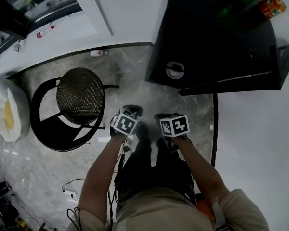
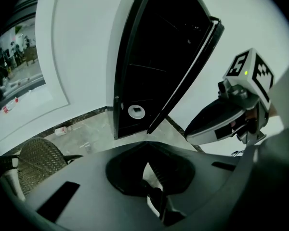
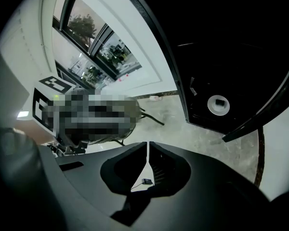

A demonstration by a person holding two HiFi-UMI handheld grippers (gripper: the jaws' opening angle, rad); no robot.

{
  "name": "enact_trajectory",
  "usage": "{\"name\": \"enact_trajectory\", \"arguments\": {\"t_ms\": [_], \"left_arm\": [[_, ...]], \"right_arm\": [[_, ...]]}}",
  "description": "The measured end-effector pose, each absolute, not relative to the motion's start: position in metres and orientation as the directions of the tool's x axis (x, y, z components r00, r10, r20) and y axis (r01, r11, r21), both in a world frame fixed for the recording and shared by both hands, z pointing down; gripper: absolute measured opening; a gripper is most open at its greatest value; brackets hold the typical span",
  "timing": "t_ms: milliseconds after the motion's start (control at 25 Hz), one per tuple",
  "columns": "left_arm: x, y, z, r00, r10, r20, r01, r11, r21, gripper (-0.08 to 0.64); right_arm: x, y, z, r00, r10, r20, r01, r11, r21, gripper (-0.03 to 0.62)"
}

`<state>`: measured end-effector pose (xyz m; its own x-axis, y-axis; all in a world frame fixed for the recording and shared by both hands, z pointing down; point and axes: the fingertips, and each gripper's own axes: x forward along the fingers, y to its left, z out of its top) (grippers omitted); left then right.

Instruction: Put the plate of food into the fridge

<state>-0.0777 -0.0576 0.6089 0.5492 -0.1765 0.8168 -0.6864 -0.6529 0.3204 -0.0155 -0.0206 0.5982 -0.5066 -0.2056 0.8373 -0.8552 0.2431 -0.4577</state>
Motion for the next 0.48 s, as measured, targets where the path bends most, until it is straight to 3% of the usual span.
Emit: {"name": "enact_trajectory", "arguments": {"t_ms": [480], "left_arm": [[-0.089, -0.035, 0.565, 0.576, -0.243, 0.78, -0.724, -0.594, 0.35, 0.011]], "right_arm": [[-0.033, 0.006, 0.55, -0.487, -0.181, 0.854, -0.848, 0.333, -0.413, 0.029]]}}
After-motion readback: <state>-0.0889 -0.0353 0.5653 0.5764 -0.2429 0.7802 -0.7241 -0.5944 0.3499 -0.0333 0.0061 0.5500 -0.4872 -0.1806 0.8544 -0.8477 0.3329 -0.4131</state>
